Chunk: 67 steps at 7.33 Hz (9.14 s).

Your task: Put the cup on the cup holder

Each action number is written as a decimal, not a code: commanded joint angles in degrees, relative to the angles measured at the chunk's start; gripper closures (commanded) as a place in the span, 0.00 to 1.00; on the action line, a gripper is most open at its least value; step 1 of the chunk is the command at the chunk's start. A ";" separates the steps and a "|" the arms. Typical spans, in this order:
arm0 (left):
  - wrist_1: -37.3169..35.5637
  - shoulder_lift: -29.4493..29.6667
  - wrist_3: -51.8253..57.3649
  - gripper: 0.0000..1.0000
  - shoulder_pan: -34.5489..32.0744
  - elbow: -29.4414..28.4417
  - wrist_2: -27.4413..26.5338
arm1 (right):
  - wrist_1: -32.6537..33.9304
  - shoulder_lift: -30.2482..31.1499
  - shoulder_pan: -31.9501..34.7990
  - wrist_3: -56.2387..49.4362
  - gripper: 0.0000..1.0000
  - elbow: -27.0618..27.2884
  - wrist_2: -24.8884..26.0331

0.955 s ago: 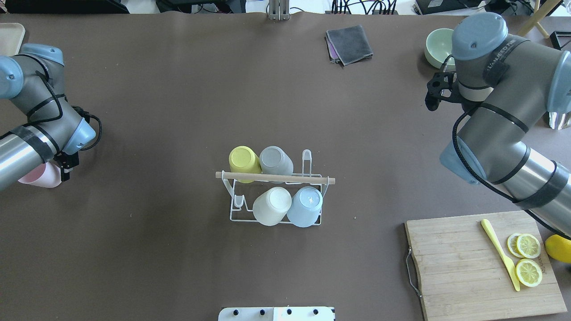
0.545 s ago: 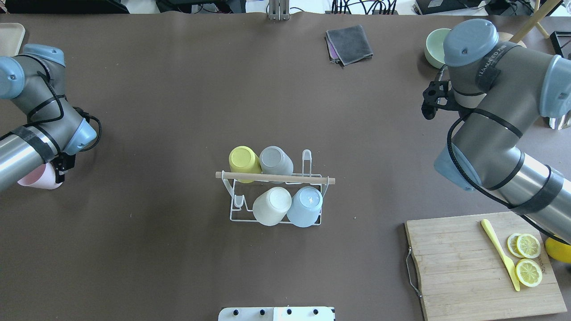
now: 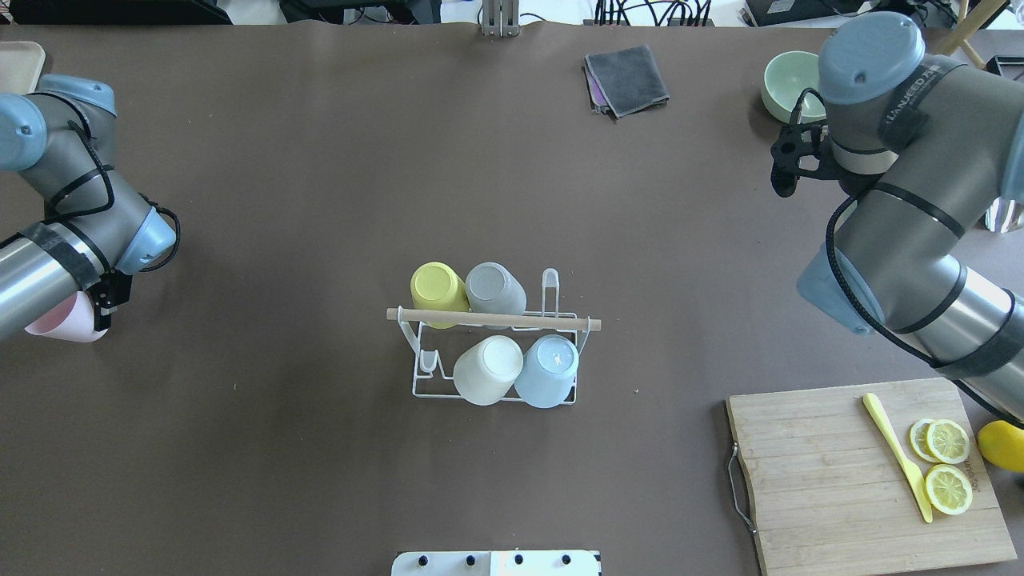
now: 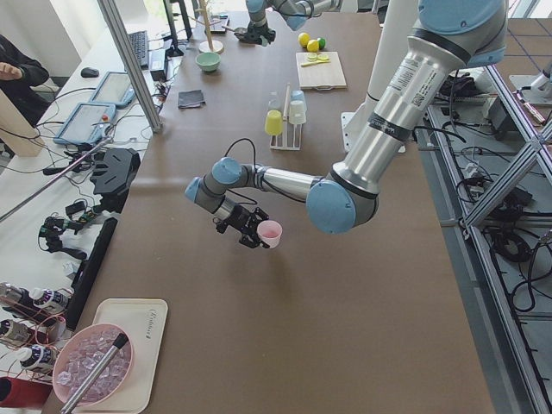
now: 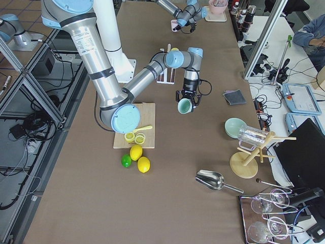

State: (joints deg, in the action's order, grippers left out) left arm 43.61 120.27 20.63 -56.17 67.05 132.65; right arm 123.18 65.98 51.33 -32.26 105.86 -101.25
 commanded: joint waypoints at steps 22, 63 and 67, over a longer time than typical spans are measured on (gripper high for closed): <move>111.01 -6.35 -63.08 1.00 4.39 20.40 -8.20 | -96.79 1.18 -7.89 66.41 1.00 -9.34 -13.93; 140.17 -9.35 -36.72 1.00 48.96 28.50 -85.19 | -95.85 0.12 -23.47 68.91 0.00 -9.35 6.06; 140.08 -9.18 -36.72 1.00 49.05 28.31 -85.10 | -80.51 -0.94 -17.08 68.30 0.00 -3.40 -3.74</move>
State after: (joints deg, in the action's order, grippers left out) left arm 183.70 111.08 -16.08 -7.13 95.45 47.54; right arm 37.62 65.07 31.77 36.14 100.14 -100.81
